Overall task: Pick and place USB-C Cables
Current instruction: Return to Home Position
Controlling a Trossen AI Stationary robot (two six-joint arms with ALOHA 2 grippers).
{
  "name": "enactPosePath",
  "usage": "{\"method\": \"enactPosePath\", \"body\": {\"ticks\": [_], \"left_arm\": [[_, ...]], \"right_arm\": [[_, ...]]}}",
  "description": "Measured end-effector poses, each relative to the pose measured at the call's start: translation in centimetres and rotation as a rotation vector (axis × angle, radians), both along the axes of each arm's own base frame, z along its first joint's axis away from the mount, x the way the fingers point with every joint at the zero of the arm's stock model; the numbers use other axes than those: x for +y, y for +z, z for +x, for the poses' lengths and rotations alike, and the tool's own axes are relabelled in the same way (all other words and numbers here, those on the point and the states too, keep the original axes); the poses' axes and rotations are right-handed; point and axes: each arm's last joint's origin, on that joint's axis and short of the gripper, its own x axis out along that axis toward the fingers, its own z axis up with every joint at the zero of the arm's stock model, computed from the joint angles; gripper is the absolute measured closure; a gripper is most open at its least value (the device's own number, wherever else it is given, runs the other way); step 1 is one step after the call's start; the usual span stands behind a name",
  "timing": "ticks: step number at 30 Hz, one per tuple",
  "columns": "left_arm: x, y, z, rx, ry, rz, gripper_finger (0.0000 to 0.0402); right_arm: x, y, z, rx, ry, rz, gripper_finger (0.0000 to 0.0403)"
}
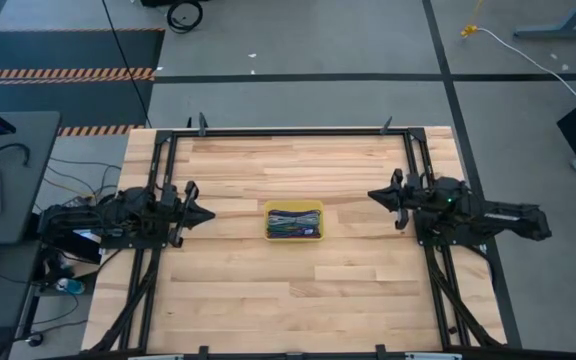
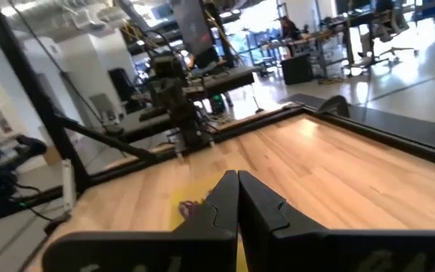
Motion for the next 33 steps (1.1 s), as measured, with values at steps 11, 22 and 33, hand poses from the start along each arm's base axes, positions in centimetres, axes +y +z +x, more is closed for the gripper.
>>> {"method": "enactPosePath", "body": {"ticks": [11,22,33], "left_arm": [[0.0,0.0,0.0,0.000,0.001,0.006,0.0384],[0.0,-0.4,0.1,0.044,0.000,0.004,0.0383],[0.0,-0.9,0.1,0.094,0.004,0.037,0.0383]], "right_arm": [[1.6,-0.7,0.4,-0.011,0.011,0.039,0.0395],[2.0,-1.1,0.6,0.035,-0.012,0.047,0.0395],[2.1,-1.5,0.9,0.107,-0.013,-0.141,0.0395]]}}
